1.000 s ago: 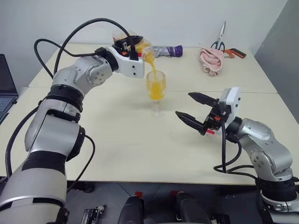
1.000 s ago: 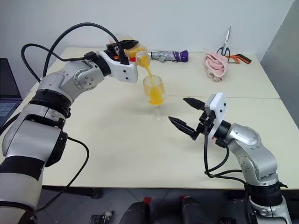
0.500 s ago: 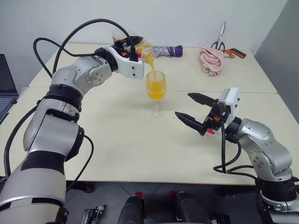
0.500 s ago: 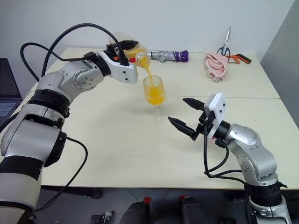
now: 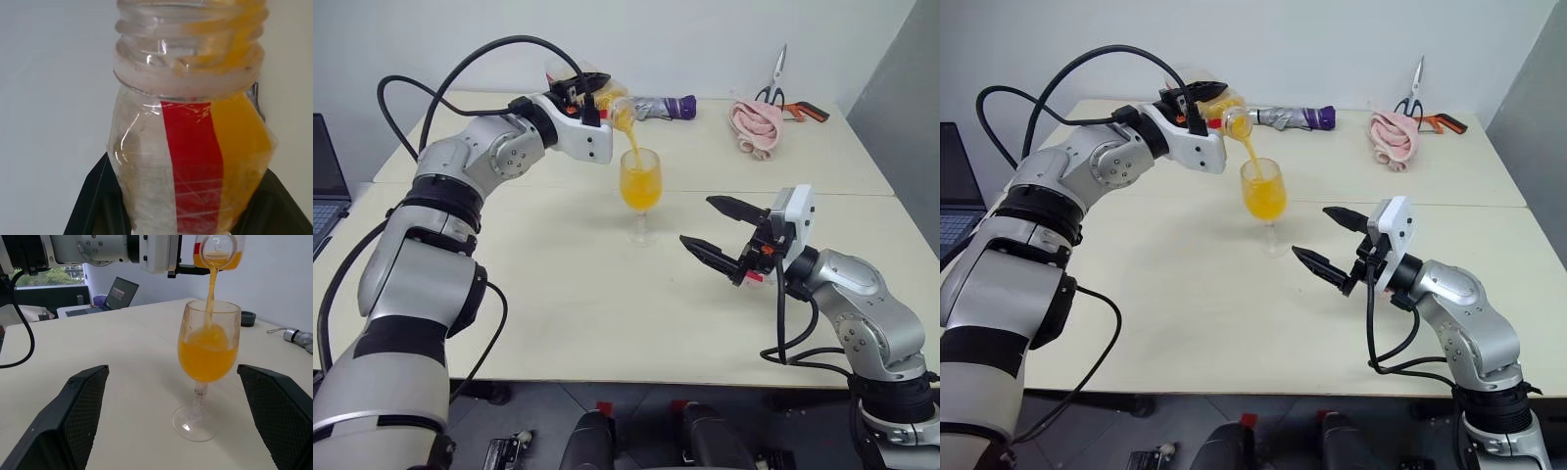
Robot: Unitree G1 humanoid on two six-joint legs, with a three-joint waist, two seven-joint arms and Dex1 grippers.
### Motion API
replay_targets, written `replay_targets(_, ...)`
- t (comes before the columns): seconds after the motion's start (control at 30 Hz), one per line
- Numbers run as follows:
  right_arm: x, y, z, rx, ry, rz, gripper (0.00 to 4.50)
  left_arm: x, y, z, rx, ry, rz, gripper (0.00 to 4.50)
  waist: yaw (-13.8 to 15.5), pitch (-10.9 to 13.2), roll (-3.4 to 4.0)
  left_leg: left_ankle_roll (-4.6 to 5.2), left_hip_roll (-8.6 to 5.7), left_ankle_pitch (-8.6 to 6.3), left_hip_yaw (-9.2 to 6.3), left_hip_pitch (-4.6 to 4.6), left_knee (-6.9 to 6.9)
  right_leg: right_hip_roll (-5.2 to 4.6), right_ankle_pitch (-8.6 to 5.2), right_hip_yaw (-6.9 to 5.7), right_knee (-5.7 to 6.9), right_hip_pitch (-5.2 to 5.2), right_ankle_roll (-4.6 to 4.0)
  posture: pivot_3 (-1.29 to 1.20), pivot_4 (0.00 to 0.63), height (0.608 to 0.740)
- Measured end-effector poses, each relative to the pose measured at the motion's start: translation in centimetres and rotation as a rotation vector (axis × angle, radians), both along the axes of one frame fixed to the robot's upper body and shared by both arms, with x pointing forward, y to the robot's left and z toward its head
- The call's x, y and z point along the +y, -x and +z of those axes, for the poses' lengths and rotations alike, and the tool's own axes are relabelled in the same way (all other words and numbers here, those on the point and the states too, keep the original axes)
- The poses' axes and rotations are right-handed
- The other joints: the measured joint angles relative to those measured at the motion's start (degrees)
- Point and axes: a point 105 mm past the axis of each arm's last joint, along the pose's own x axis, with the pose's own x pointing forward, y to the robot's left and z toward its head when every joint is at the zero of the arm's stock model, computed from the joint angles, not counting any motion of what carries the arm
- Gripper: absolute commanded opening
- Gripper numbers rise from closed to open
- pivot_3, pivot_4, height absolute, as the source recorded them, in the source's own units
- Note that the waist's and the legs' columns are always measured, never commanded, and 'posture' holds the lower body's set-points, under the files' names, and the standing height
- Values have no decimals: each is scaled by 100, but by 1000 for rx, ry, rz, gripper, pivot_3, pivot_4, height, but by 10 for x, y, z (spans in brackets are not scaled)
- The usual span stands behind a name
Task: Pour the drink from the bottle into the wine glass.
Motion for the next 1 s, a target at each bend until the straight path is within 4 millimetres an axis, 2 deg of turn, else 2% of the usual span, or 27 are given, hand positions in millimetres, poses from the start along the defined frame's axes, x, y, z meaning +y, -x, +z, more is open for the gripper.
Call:
replay_targets(0.53, 1, 0, -1, 2, 0, 3, 4500, 0, -1, 1, 11, 23, 4, 1894, 0, 0, 0, 0, 0, 0, 0, 0, 1, 0, 0, -1, 1, 0, 0, 0, 150, 740)
replay_targets(0.73, 2, 0, -1, 5, 1, 5, 4500, -2, -4, 4, 78, 167, 4, 1893, 0, 0, 0, 0, 0, 0, 1, 1, 2, 0, 0, 0, 2, 0, 0, 0, 150, 740)
replay_targets(1.0, 2, 0, -2, -1, 8, -2, 4500, 1, -10, -19, 297, 412, -8, 1891, -1, 0, 0, 0, 0, 0, 1, 1, 4, 0, 0, 0, 3, 0, -1, 0, 150, 740)
